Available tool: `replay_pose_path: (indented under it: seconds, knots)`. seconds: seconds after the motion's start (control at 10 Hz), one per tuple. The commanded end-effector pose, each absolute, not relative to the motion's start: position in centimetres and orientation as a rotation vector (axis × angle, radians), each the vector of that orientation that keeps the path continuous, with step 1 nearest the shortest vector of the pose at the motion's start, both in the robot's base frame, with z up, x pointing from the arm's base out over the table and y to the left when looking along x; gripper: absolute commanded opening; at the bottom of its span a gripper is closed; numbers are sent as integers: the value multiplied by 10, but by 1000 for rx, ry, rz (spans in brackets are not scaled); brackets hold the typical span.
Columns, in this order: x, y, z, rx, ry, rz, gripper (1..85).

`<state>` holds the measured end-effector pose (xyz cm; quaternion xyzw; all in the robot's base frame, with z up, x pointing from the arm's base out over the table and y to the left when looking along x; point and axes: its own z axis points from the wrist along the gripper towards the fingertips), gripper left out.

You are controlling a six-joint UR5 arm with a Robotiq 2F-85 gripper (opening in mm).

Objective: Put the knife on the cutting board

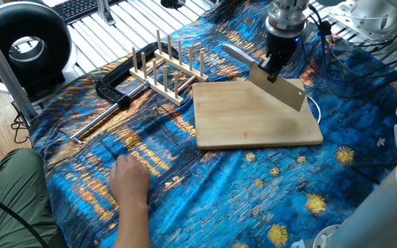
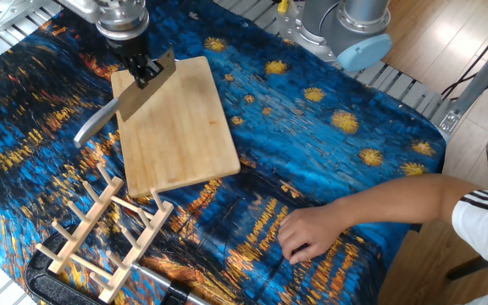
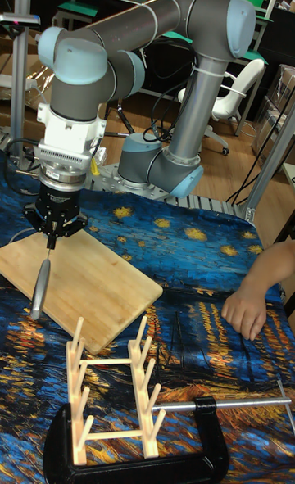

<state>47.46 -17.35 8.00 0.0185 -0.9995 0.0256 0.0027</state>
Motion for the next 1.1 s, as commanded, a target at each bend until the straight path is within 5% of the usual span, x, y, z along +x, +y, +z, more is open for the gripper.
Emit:
replay_pose_path:
  seconds: [0.0,0.6,0.9,1.0]
  knots:
    - [480,-178,71,51,-3159,101,10]
    - [482,-172,62,15,-3162,96,13]
    - [464,-154,82,28,-3057,61,187]
    - [454,-160,83,109,-3002,74,350]
